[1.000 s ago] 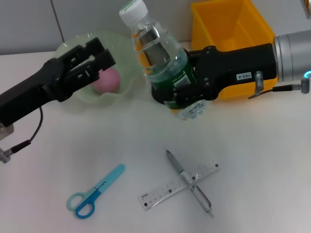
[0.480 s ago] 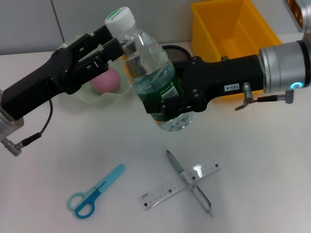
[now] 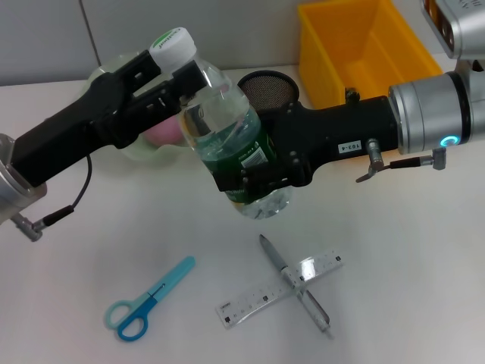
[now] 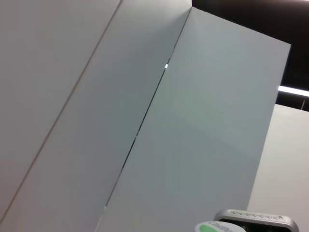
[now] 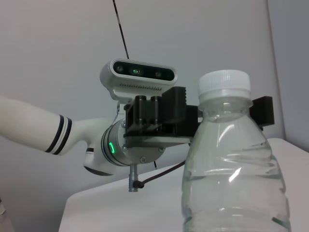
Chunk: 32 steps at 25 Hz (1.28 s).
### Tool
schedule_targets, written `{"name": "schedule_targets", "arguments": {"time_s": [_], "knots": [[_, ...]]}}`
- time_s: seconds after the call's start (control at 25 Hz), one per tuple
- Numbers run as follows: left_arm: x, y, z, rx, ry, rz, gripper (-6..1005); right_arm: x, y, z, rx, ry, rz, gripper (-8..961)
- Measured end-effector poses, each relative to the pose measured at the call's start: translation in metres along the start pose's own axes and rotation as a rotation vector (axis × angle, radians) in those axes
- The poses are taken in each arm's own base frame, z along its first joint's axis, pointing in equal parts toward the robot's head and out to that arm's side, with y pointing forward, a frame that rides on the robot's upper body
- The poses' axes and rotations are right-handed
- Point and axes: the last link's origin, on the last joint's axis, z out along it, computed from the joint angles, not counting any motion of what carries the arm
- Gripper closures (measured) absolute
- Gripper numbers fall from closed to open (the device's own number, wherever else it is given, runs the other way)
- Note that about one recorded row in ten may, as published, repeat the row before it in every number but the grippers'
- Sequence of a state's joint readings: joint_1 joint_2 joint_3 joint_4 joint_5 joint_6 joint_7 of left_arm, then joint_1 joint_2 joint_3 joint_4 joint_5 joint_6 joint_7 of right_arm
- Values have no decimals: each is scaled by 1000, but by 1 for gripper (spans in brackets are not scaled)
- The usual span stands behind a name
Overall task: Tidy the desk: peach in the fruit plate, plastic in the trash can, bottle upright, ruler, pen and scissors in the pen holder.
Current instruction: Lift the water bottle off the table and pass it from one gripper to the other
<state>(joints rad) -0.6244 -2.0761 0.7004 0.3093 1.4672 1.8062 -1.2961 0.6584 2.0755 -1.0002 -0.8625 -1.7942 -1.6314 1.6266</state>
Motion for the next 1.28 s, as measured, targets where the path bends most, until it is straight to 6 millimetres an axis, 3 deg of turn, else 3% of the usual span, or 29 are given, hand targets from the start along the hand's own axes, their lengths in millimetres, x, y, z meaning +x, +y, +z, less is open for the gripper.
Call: {"name": "schedule_targets", "arguments": {"time_s": [0.6,1.08,1.28], "knots": [[-4,3,5,-24,6,7,204,0,0,1,-4,7,1,184],[-5,3,5,-21,9,14,298,0,0,2,-11,8,1,184],[-5,2,5,-14,13,13,505,0,1,2,-15,8,1,185]]}}
